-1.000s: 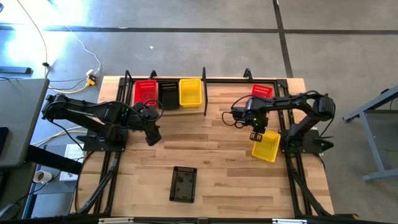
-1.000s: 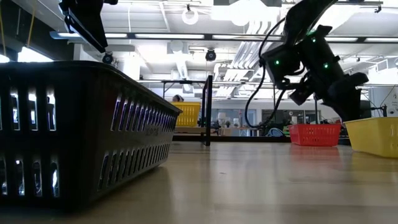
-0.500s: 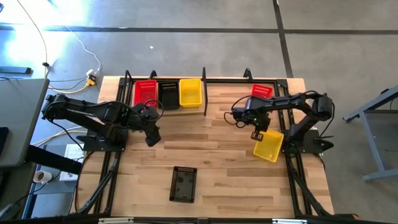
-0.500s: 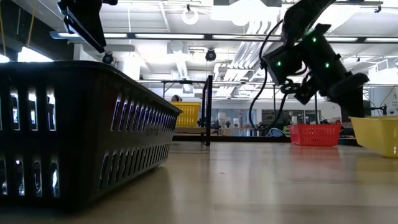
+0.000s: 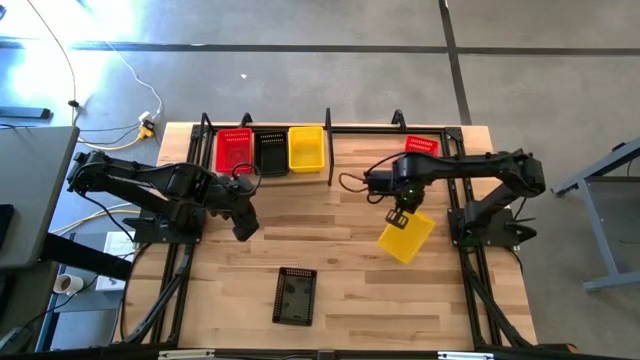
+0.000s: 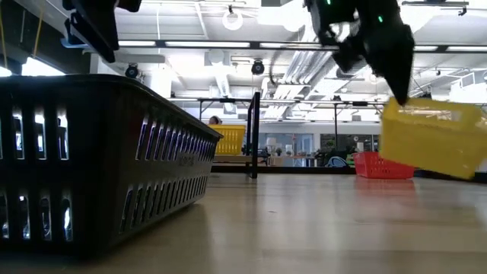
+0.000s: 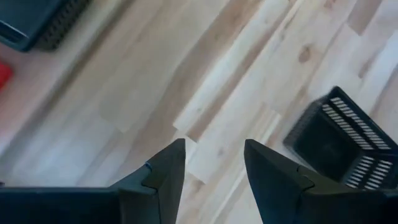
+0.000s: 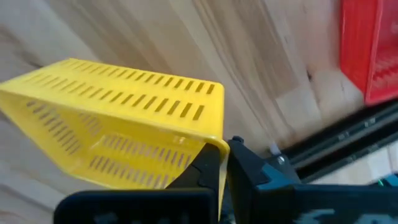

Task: Stack baskets on shelf by color
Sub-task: Stack the yellow bin on top of the yellow bin

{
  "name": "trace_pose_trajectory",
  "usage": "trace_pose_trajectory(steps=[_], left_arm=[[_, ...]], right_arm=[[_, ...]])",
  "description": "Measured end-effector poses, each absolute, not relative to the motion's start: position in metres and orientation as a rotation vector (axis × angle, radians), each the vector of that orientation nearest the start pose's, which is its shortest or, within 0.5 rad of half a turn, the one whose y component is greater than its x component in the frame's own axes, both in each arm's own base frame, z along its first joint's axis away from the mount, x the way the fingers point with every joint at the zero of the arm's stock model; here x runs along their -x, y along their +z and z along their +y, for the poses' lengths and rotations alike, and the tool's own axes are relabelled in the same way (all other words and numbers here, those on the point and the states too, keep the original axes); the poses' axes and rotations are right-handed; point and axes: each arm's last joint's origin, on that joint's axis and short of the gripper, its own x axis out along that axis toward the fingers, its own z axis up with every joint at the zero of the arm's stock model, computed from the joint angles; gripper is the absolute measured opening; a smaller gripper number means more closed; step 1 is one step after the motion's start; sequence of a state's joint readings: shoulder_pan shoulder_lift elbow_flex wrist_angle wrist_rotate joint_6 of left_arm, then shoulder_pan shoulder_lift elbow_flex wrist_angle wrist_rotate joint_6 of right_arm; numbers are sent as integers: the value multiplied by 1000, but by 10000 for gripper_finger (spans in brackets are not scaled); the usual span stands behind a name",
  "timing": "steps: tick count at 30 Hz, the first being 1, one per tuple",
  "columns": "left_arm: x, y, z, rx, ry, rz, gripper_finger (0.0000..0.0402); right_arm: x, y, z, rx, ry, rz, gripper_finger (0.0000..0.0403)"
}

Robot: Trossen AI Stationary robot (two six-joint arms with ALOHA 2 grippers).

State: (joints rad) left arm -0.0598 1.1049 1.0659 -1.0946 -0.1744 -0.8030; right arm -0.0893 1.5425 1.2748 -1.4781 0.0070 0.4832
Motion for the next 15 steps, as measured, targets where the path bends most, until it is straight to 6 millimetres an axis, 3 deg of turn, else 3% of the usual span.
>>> trace_pose_trajectory(steps=[8,15], left_arm=[[-189,303,-7,683,589,993,204],[-204,305,-9,740,564,886,205]], right_arm=[[-270,315,-2,-431,-434,1424,0],[-289,347,6,-413,-376,1163,0]])
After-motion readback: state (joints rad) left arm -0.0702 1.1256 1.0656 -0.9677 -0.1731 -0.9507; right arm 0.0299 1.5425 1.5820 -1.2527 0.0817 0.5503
